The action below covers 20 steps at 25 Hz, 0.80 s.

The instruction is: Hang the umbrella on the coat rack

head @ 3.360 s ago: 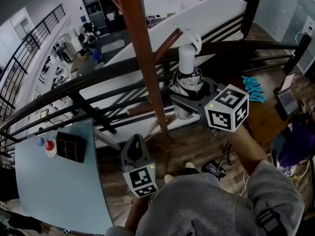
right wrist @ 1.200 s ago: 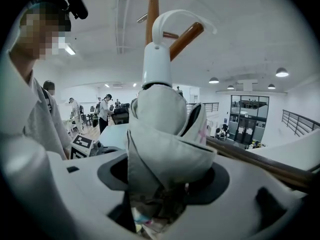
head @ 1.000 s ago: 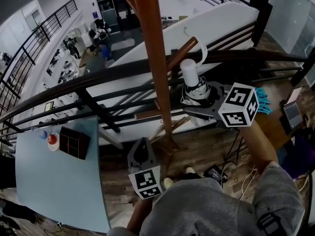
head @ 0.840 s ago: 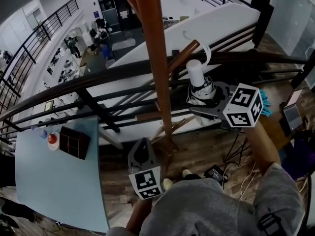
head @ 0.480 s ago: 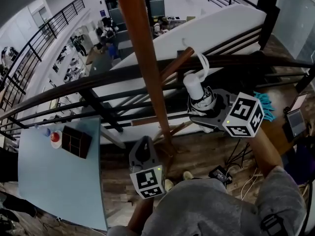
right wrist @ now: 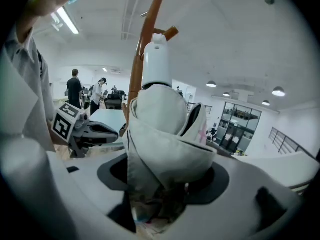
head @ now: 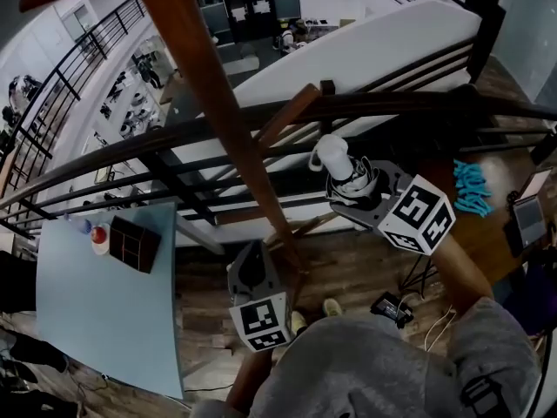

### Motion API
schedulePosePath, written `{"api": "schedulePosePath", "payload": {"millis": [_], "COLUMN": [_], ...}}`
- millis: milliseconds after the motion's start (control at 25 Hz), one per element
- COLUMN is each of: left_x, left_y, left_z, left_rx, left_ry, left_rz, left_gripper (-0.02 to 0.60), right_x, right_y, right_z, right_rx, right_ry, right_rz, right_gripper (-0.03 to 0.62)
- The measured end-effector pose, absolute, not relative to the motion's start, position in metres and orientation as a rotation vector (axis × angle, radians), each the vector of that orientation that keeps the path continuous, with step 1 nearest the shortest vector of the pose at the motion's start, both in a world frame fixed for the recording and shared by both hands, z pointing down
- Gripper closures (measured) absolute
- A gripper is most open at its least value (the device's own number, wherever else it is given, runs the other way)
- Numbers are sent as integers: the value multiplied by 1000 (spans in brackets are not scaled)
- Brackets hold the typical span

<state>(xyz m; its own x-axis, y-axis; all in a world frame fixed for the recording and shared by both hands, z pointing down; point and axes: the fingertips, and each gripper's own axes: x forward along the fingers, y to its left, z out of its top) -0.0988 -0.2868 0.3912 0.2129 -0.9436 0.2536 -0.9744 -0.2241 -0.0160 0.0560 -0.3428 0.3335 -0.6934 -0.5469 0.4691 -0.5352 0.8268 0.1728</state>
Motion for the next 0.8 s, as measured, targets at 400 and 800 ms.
{"api": "schedulePosePath", "payload": {"millis": [400, 800], "left_x": [-91, -98], "left_y": [-293, -300], "left_z": [392, 386], "left_rx": [2322, 2304], "left_ry": [-1868, -1896], "left_rz": [329, 297], "left_gripper": [558, 558], "right_x": [78, 59], "right_y": [-367, -362], "right_z": [268, 209], "right_rx": [883, 665], "right_ry": [-2613, -2665], "right_rz": [-262, -410], "right_gripper": [299, 299]}}
